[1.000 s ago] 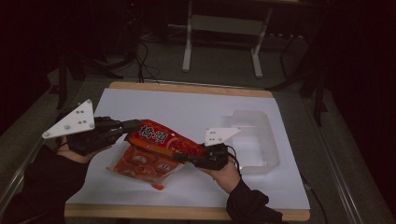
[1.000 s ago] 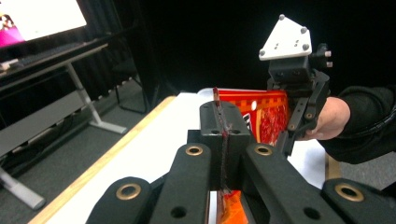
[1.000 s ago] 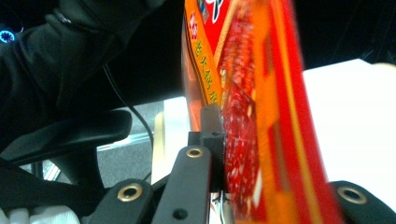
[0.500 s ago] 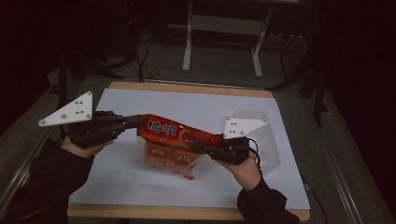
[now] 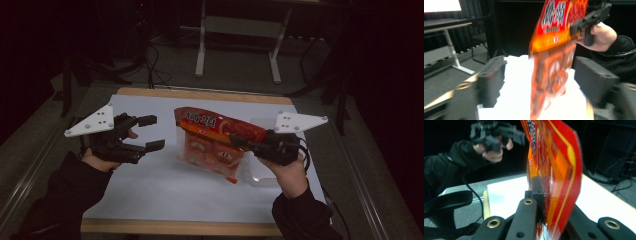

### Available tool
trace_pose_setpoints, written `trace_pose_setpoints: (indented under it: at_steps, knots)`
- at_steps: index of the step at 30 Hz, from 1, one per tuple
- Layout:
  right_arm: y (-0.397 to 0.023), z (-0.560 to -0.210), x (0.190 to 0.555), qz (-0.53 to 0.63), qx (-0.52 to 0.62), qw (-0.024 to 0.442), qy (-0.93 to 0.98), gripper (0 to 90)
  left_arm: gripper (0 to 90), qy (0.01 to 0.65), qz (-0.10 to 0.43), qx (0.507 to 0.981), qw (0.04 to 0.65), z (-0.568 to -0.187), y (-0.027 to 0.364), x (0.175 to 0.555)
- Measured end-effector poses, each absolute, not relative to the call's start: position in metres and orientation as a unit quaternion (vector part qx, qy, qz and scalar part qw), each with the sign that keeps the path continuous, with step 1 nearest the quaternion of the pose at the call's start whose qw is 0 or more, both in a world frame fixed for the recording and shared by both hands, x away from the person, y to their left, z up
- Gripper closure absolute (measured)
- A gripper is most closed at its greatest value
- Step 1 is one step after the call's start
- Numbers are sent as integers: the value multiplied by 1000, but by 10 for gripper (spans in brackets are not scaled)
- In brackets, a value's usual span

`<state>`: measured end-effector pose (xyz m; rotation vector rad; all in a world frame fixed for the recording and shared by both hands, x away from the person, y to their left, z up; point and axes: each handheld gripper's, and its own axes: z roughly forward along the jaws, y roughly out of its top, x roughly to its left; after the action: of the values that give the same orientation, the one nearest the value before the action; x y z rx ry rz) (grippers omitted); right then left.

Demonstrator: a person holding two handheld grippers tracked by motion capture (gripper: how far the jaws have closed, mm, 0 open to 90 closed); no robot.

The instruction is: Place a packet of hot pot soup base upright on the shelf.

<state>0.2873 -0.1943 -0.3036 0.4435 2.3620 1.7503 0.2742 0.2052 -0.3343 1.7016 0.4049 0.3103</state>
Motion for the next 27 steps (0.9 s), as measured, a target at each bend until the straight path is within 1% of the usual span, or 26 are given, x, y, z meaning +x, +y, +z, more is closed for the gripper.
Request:
trace_pose_setpoints:
  at_steps: [1,2,3,4,6,11,16,18,21,27]
  knots:
    - [-198,-299,287,590,150,87,788,900,209,182,125,741,634,-337,205,275]
    - [-198,-299,287,590,150,87,788,900,161,182,125,741,634,-337,205,275]
    - [-202,-295,287,593,151,90,786,900,161,189,120,738,636,-345,205,275]
    - [-211,-286,287,598,157,99,780,900,90,194,121,737,636,-349,204,275]
    - [-219,-278,288,602,164,106,774,900,12,200,116,738,634,-357,202,274]
    - [-237,-260,288,609,175,128,763,900,12,215,125,744,621,-378,198,268]
    - [-257,-246,290,614,192,148,751,900,12,224,118,745,617,-401,194,262]
    - [-265,-242,289,614,199,159,747,900,12,226,127,743,617,-410,193,258]
    - [-274,-239,289,613,209,170,743,900,12,232,123,741,618,-422,193,254]
    - [-304,-235,293,606,248,202,729,900,11,246,134,741,610,-438,195,245]
